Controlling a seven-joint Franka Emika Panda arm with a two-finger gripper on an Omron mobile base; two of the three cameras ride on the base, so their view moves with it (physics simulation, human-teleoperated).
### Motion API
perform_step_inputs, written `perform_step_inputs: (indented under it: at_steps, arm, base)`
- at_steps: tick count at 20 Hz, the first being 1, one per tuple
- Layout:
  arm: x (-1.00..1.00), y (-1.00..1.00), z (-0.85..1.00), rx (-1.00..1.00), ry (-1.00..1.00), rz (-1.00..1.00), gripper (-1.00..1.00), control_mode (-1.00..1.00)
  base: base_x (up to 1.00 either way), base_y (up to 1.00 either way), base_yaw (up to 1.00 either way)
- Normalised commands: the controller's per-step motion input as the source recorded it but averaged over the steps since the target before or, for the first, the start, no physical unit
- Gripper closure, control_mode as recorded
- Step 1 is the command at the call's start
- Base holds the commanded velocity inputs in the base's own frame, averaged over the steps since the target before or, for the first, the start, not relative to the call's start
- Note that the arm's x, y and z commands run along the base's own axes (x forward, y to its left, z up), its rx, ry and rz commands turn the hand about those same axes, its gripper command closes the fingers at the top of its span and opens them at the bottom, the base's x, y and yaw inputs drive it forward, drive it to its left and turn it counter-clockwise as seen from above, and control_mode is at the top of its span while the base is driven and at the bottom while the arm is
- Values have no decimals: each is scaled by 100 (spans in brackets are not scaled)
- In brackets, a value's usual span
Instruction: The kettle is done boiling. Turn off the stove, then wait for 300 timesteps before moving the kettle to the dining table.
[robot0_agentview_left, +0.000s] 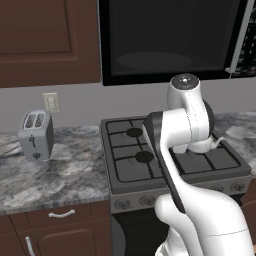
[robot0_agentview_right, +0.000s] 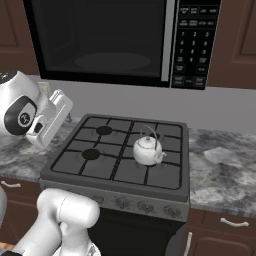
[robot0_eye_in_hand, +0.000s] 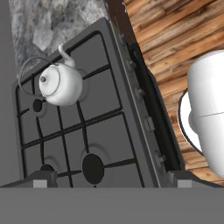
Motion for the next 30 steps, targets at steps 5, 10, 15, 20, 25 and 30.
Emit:
perform_step_inputs:
  at_steps: [5,10,15,20,25,30]
  arm:
    - [0,0,0,0,0,0,-100,-100]
    - [0,0,0,0,0,0,-100,-100]
    - [0,0,0,0,0,0,-100,-100]
    - [0,0,0,0,0,0,-100,-100]
    - [0,0,0,0,0,0,-100,-100]
    - [0,0,0,0,0,0,-100,-100]
  base:
    - [0,0,0]
    - [0,0,0]
    - [0,0,0]
    - [0,0,0]
    - [0,0,0]
    - [0,0,0]
